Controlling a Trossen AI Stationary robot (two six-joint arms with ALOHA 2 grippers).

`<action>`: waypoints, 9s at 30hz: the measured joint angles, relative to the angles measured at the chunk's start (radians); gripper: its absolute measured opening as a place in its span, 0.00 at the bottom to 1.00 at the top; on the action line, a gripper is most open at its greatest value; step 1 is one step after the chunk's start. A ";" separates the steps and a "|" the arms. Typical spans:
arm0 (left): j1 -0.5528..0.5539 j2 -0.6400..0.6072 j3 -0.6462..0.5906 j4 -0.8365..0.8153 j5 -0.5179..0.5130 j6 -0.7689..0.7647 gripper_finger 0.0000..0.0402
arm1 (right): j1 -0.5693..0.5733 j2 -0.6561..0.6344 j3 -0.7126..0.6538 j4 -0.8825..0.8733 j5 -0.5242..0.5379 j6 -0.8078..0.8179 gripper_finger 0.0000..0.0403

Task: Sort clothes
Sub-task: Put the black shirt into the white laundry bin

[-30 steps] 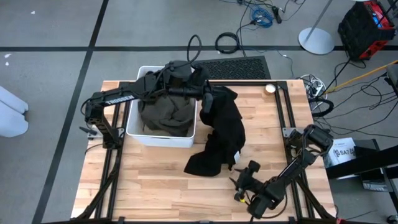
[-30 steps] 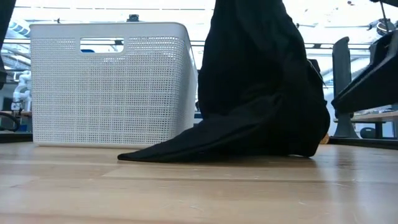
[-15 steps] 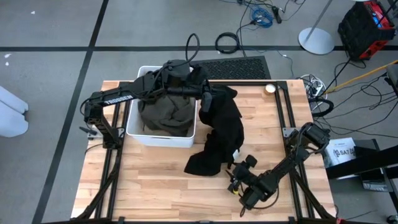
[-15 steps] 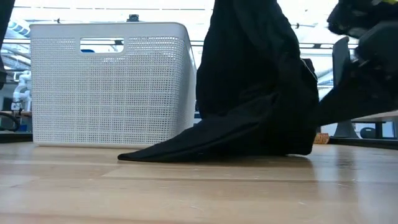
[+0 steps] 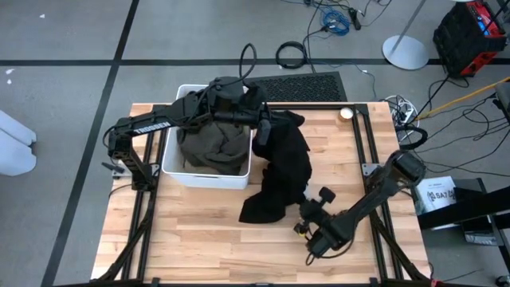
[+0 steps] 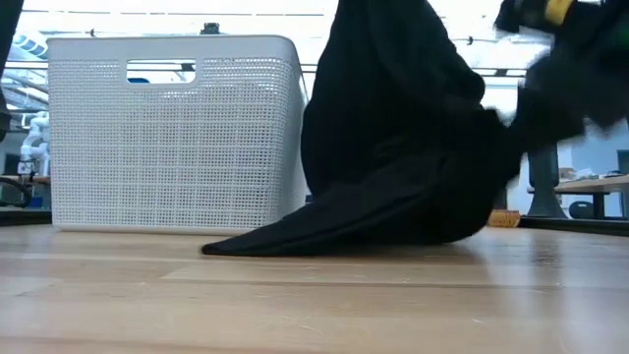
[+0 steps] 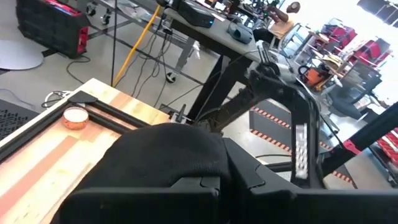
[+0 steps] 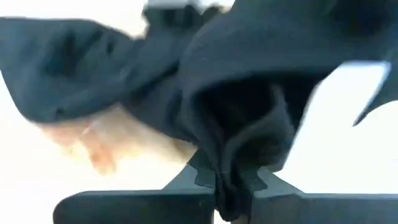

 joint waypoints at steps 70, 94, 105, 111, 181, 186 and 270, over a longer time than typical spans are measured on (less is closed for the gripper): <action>-0.860 -0.137 -0.007 -0.071 -0.701 0.409 0.01 | 0.349 -0.313 1.076 -0.694 -0.114 -0.477 0.00; -0.981 -0.089 -0.047 -0.509 -1.331 -0.158 0.01 | 0.265 -0.363 1.078 -0.686 -0.036 -0.625 0.00; -0.941 -0.085 -0.486 -0.480 -1.268 -0.586 0.01 | 0.045 -0.512 0.421 -0.576 -0.323 -0.405 0.00; -0.930 -0.086 -0.663 -0.281 -1.169 -0.587 0.01 | -0.009 -0.568 0.095 -0.296 -0.441 -0.368 0.00; -0.892 -0.383 -0.769 -0.313 -0.836 -0.446 0.38 | -0.059 -0.667 -0.250 0.005 -0.579 -0.092 0.57; -0.892 -0.383 -0.770 -0.313 -0.836 -0.444 0.38 | -0.119 -0.656 -0.250 -0.043 -0.602 -0.088 0.60; -0.888 -0.383 -0.771 -0.291 -0.817 -0.418 0.37 | -0.352 0.108 0.273 0.381 -0.815 -0.388 0.30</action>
